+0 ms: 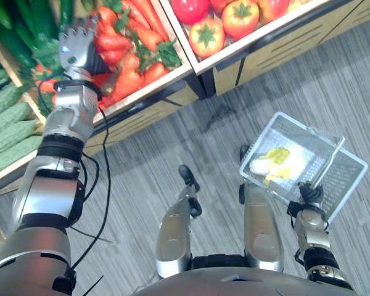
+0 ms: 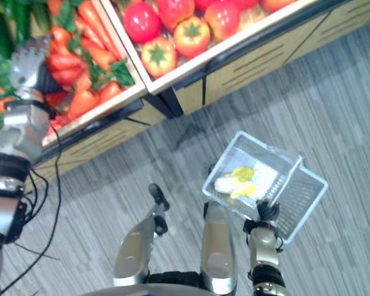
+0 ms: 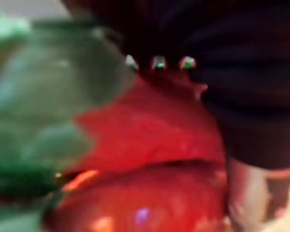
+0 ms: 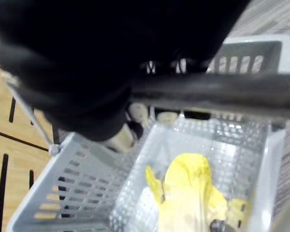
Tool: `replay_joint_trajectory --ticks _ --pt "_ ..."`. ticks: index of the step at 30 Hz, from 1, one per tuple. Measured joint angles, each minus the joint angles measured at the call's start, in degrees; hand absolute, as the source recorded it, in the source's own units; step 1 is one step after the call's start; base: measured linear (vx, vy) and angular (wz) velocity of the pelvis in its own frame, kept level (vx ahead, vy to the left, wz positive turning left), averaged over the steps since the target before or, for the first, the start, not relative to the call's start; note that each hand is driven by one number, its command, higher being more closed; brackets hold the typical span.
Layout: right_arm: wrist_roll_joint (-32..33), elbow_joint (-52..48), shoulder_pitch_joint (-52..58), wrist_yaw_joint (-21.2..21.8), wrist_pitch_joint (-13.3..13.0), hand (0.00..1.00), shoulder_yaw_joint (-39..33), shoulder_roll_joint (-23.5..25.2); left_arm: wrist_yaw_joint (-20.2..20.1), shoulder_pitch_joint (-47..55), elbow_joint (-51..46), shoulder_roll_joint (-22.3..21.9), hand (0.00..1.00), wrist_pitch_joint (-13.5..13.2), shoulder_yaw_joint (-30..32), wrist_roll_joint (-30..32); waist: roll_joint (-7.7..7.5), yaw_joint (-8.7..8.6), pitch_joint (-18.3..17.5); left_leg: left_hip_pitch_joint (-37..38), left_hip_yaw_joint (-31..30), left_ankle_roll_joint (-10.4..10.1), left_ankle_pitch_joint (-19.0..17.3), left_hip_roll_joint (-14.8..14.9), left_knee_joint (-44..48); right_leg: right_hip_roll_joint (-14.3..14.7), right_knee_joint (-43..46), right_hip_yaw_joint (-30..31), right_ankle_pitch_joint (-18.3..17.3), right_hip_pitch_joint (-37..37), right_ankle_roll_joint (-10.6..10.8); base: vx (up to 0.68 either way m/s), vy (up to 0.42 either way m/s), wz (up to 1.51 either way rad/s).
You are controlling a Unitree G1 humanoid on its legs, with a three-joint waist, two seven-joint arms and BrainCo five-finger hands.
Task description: Pick vegetable in the basket
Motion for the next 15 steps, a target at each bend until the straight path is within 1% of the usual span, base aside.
replay_joint_trajectory --ticks 2,4,8,12,15 --pt "0.76 -2.32 0.27 0.0 -0.59 1.0 0.03 0.89 -0.01 -1.17 -0.55 -0.04 1.0 0.8 0.29 0.31 -0.34 0.26 0.2 -0.99 2.82 0.03 -0.84 1.58 1.73 0.2 -0.47 -0.16 0.27 -0.12 0.15 0.0 -0.013 0.03" --pt "0.9 -3.76 0.57 0.0 -1.1 1.0 0.06 1.11 -0.04 -1.21 -2.0 -0.04 1.0 0.99 0.31 0.87 -0.62 0.75 0.33 -1.16 4.81 0.29 -0.94 2.53 2.83 0.27 -0.49 -0.23 0.29 -0.16 0.19 0.0 -0.015 0.02" --pt "1.11 -5.98 1.11 0.04 -1.44 1.0 0.97 1.11 -0.09 -1.41 -4.64 -0.07 1.0 1.16 1.22 2.61 -1.08 1.06 0.58 -1.48 5.16 0.46 -1.2 3.18 4.39 0.33 -0.39 -0.2 0.8 -0.08 0.99 0.0 0.0 0.0" --pt "1.14 -7.99 2.48 0.12 -1.53 1.0 1.41 2.05 -1.23 -1.41 -6.24 -0.27 1.0 1.1 1.13 2.74 -1.14 1.09 0.61 -0.96 6.63 0.57 -1.28 3.97 5.92 0.34 -0.26 -0.51 0.78 1.04 1.02 0.0 -0.006 0.01" --pt "1.17 -8.23 4.4 0.13 -1.53 1.0 1.5 2.33 -1.31 0.14 -10.22 -0.35 1.0 1.08 1.3 2.6 -1.14 1.24 0.62 1.17 6.74 0.58 -1.28 4.64 6.45 0.6 -0.16 -1.63 0.71 3.56 1.06 0.01 -0.037 0.03"
